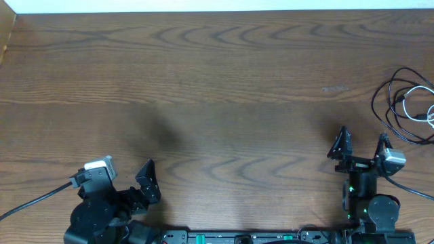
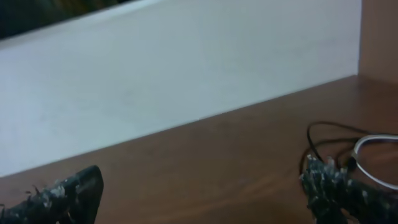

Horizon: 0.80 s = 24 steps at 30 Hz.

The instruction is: Untangle cables

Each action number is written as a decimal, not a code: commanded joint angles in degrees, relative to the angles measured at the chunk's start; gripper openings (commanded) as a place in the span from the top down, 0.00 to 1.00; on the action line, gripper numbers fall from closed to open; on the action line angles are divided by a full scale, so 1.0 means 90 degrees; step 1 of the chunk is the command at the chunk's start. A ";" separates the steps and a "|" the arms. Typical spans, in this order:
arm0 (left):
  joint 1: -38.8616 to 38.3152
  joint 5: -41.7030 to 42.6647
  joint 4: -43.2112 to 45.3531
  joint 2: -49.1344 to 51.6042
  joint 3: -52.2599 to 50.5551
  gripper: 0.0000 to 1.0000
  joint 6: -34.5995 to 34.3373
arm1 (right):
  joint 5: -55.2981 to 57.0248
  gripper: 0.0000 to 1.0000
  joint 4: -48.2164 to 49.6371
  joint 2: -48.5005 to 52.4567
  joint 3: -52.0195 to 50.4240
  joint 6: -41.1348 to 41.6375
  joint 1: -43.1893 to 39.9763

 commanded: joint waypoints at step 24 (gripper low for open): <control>0.0000 -0.0095 0.0005 -0.0005 -0.0046 0.01 0.0015 | -0.0748 0.01 -0.0964 -0.0046 -0.0032 -0.1797 -0.0192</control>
